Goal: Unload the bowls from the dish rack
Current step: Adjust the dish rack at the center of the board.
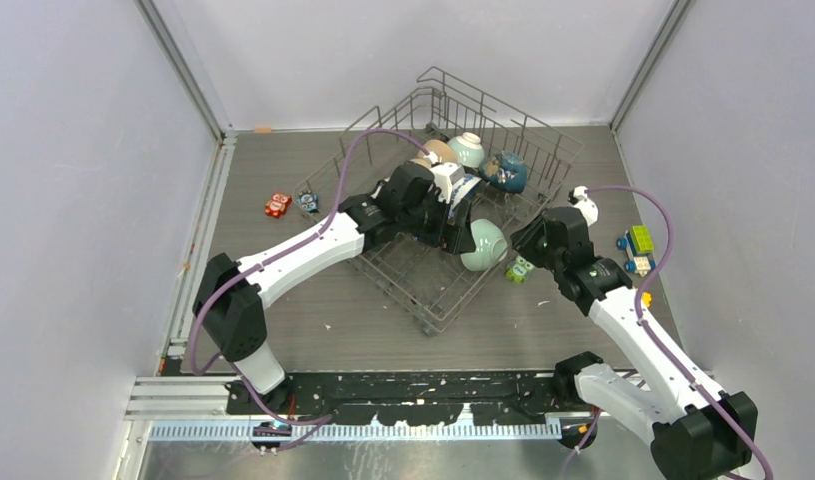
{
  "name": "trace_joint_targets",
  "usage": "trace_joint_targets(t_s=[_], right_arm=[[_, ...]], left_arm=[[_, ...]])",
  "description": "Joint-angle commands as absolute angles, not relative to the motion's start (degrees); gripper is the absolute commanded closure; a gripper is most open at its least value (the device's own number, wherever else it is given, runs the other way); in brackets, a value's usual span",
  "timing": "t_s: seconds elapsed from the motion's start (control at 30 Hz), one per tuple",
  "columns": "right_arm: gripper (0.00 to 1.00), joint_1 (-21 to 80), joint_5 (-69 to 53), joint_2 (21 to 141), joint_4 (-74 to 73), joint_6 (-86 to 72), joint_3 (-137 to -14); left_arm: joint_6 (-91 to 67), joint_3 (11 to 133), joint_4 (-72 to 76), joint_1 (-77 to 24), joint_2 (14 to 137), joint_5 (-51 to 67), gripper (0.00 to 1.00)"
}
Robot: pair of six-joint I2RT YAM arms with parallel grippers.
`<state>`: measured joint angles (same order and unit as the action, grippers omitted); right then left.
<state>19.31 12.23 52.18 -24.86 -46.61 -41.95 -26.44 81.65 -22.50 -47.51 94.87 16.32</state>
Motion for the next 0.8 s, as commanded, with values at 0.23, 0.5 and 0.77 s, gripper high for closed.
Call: trace_joint_targets(t_s=[0.23,0.5,0.77], right_arm=[[0.76,17.36,18.78,54.44,-29.72,-42.36,-45.38],[0.84,17.28,20.54,57.61,-29.43,-38.67,-47.52],[0.91,17.32,19.88,61.77,-27.83,-34.61,-49.10]], left_arm=[[-24.26,83.16,-21.54,-47.29,93.30,17.12,0.23],[-24.91,78.95,-20.27,-47.29,89.21,16.35,0.24],[-25.61,74.76,-19.30,-47.33,82.65,14.98,0.24]])
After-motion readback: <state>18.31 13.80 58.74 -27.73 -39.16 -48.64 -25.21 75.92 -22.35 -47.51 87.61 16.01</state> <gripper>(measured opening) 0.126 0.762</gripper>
